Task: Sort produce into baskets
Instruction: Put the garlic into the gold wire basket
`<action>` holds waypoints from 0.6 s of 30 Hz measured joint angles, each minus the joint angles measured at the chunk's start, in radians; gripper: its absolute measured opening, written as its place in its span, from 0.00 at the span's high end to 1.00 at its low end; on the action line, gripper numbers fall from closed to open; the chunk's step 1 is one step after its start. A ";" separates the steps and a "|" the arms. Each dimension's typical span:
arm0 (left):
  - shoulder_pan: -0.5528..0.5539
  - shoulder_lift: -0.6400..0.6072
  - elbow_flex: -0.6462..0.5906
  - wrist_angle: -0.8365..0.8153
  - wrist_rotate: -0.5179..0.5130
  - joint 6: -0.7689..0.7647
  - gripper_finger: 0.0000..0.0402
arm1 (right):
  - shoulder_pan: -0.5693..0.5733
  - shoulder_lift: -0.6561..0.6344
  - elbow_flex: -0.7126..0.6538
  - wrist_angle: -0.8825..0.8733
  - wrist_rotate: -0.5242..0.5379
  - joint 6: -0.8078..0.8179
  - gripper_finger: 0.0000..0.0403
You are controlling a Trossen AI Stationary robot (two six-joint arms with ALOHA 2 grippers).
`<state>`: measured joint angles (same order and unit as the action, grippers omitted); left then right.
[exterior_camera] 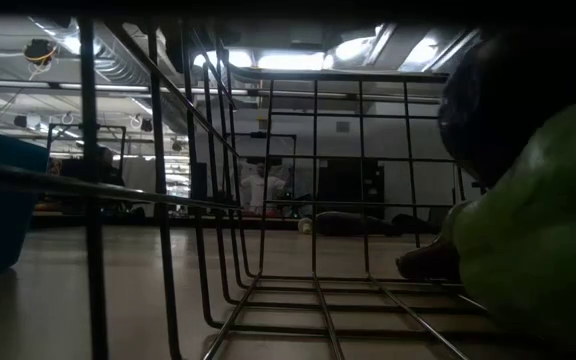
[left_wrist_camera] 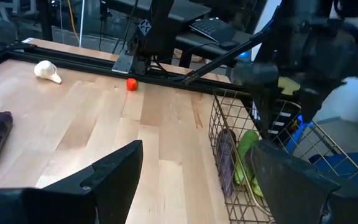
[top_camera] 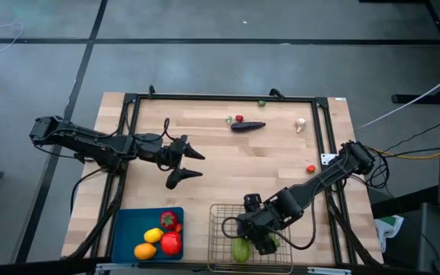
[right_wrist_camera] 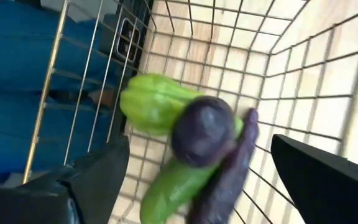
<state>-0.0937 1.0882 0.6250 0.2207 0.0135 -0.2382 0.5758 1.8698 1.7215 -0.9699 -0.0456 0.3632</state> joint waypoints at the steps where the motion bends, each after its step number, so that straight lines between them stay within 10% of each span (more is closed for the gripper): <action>1: 0.000 0.000 0.000 0.000 0.000 0.000 0.26 | 0.000 -0.001 0.018 -0.032 0.001 -0.007 0.03; 18: 0.000 0.000 0.000 -0.001 0.000 0.011 0.26 | -0.232 -0.303 -0.028 -0.395 0.163 -0.157 0.03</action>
<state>-0.0937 1.0882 0.6254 0.2195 0.0132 -0.2272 0.3442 1.5663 1.6934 -1.3646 0.1175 0.2066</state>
